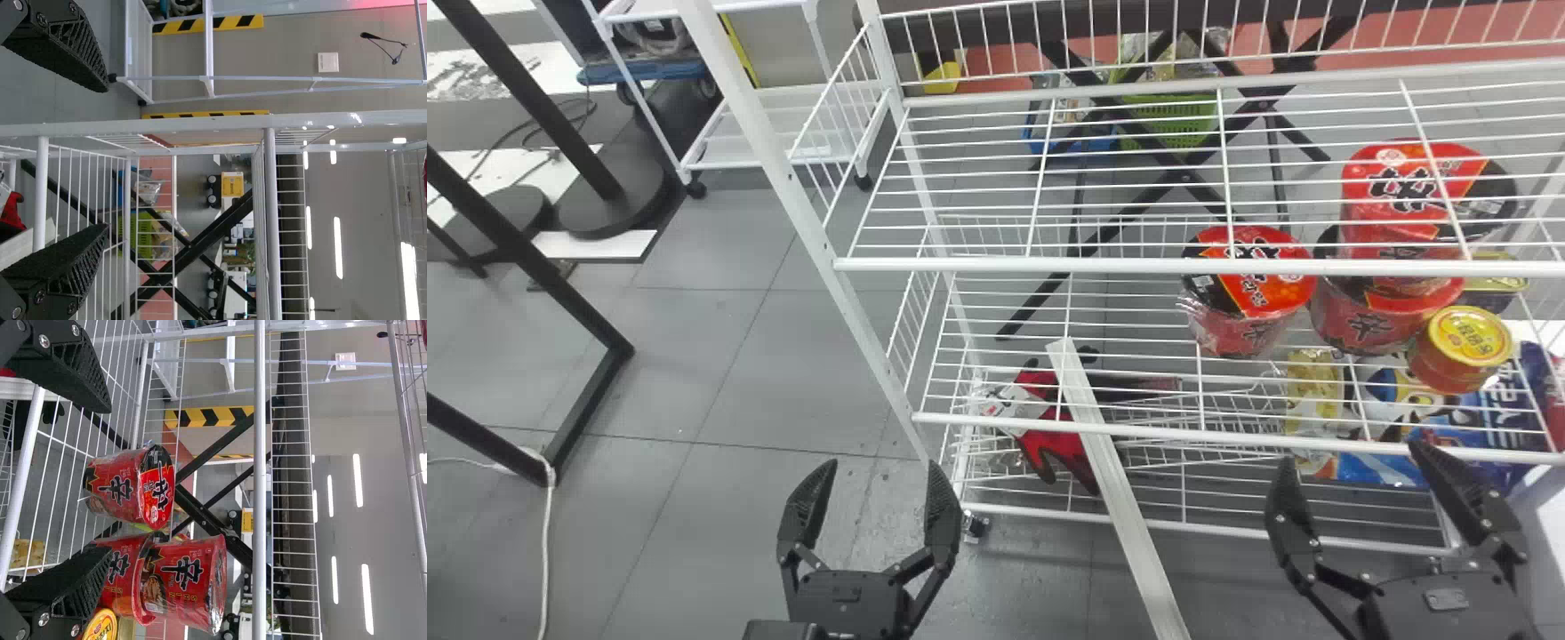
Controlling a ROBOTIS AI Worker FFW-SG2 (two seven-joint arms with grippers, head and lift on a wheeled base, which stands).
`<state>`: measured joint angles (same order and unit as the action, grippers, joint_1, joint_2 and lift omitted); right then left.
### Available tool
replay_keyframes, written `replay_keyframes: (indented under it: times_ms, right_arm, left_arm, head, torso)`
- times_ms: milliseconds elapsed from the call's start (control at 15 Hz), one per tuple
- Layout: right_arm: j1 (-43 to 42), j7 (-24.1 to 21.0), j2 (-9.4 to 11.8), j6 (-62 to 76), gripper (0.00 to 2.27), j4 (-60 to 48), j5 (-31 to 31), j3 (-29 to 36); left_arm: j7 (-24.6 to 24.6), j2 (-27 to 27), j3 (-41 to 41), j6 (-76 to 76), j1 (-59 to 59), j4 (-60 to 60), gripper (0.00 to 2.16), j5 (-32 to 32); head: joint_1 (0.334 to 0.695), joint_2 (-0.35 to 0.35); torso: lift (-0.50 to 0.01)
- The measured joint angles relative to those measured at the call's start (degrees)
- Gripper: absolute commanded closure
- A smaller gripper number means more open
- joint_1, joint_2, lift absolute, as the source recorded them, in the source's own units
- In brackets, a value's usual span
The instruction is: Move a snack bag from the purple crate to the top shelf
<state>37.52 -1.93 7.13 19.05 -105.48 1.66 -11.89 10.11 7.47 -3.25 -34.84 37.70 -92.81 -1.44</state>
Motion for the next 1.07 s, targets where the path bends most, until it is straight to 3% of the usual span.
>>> replay_keyframes:
  times_ms: [333,733,1067]
  right_arm:
    - [5.08,2.31,2.09,-13.09,0.09,-13.18,-6.87,4.22]
    - [15.66,9.09,2.73,-37.63,0.09,-34.40,-25.44,25.54]
    - [18.21,15.48,1.14,-57.88,0.09,-42.74,-40.75,41.58]
  left_arm:
    - [0.31,0.01,0.42,-0.67,0.69,0.05,0.08,-0.34]
    - [0.15,0.19,0.22,-1.06,-0.18,1.20,0.08,-0.80]
    - [0.08,0.52,0.10,-1.06,-0.44,1.53,0.08,-1.05]
  head:
    - [0.695,0.171]
    - [0.695,-0.011]
    - [0.695,-0.060]
  torso:
    - [-0.454]
    - [-0.454]
    - [-0.454]
